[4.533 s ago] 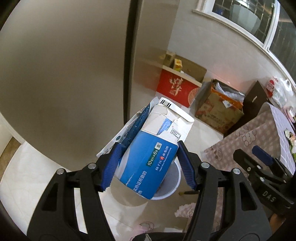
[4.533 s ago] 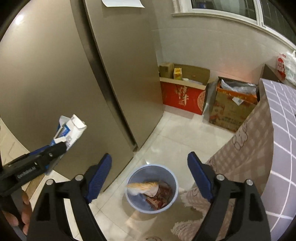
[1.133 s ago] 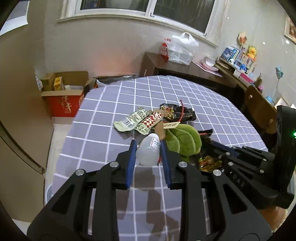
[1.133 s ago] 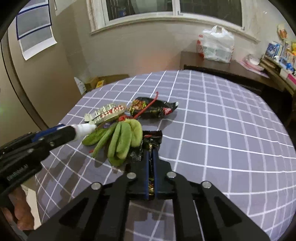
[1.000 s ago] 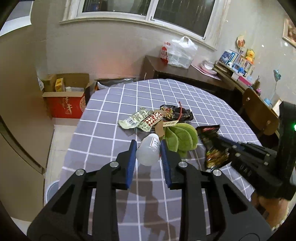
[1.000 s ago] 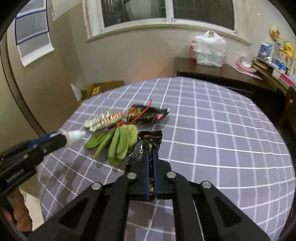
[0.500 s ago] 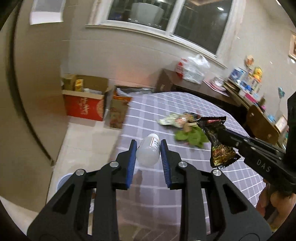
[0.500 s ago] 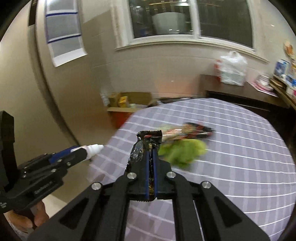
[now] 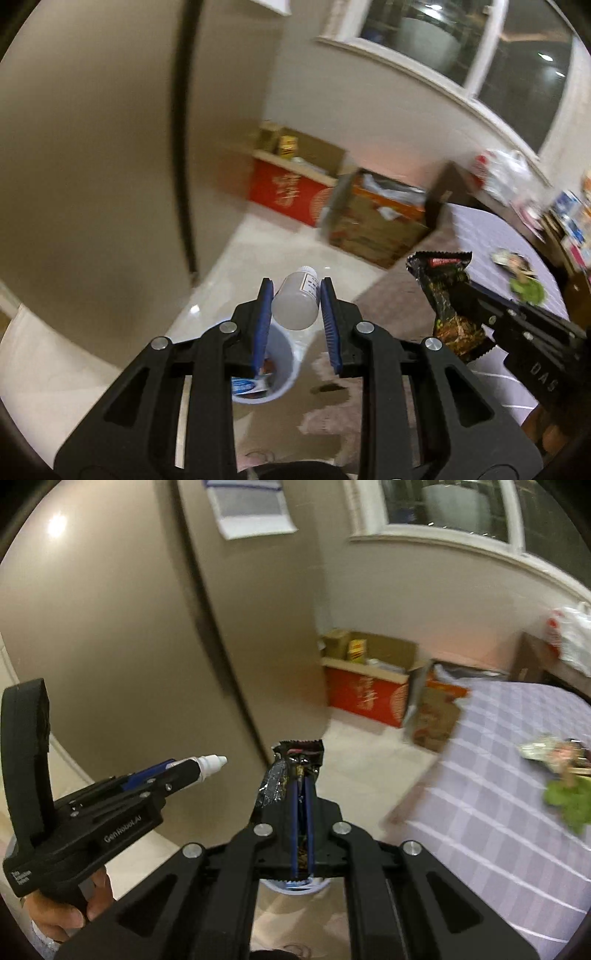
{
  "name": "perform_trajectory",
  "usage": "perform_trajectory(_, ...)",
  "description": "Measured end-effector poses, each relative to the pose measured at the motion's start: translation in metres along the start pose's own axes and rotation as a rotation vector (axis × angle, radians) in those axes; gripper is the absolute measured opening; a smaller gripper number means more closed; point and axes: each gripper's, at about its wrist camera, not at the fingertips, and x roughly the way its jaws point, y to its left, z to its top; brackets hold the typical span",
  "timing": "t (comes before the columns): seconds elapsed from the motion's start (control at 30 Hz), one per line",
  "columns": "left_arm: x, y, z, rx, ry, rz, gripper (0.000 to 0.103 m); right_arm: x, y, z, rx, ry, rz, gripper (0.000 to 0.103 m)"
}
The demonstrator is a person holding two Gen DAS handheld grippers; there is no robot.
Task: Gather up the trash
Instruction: 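Carry white bottle and black snack bag over the blue bin and open both grippers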
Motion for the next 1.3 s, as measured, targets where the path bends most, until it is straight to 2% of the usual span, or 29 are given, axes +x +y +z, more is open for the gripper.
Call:
perform_trajectory(0.13, 0.010, 0.034, -0.004, -0.033, 0.017, 0.074, 0.026, 0.038, 0.019, 0.000, -0.010, 0.002, 0.039, 0.008)
perform_trajectory(0.2, 0.017, 0.045, -0.007, -0.043, 0.033, 0.096, 0.026, 0.054, 0.022, -0.002, -0.022, 0.019, 0.026, 0.040)
perform_trajectory(0.23, 0.019, 0.048, -0.008, -0.044, 0.037, 0.100, 0.026, 0.059, 0.022, -0.005, -0.015, 0.027, 0.021, 0.043)
perform_trajectory(0.33, 0.027, 0.053, -0.013, -0.038, 0.059, 0.103, 0.026, 0.065, 0.023, -0.011, -0.008, 0.042, 0.008, 0.043)
perform_trajectory(0.4, 0.032, 0.051, -0.014, -0.038, 0.070, 0.097, 0.026, 0.064, 0.022, -0.013, -0.011, 0.044, -0.005, 0.052)
perform_trajectory(0.53, 0.039, 0.043, -0.016, -0.018, 0.085, 0.085, 0.026, 0.056, 0.019, -0.018, -0.009, 0.040, -0.026, 0.054)
perform_trajectory(0.6, 0.040, 0.038, -0.016, -0.009, 0.087, 0.078, 0.026, 0.053, 0.015, -0.018, -0.004, 0.037, -0.028, 0.059)
perform_trajectory(1.17, 0.062, 0.011, -0.005, 0.034, 0.105, 0.081, 0.027, 0.027, -0.011, -0.016, 0.063, -0.033, -0.014, 0.066)
perform_trajectory(1.2, 0.063, 0.010, -0.004, 0.034, 0.104, 0.097, 0.028, 0.026, -0.014, -0.016, 0.069, -0.041, -0.015, 0.067)
perform_trajectory(1.23, 0.064, 0.009, -0.003, 0.036, 0.102, 0.111, 0.051, 0.026, -0.016, -0.016, 0.074, -0.046, -0.019, 0.067)
perform_trajectory(1.27, 0.067, 0.008, -0.002, 0.040, 0.109, 0.135, 0.068, 0.026, -0.017, -0.016, 0.079, -0.047, -0.021, 0.067)
perform_trajectory(1.3, 0.066, 0.007, -0.001, 0.046, 0.095, 0.162, 0.080, 0.027, -0.020, -0.016, 0.087, -0.046, -0.023, 0.067)
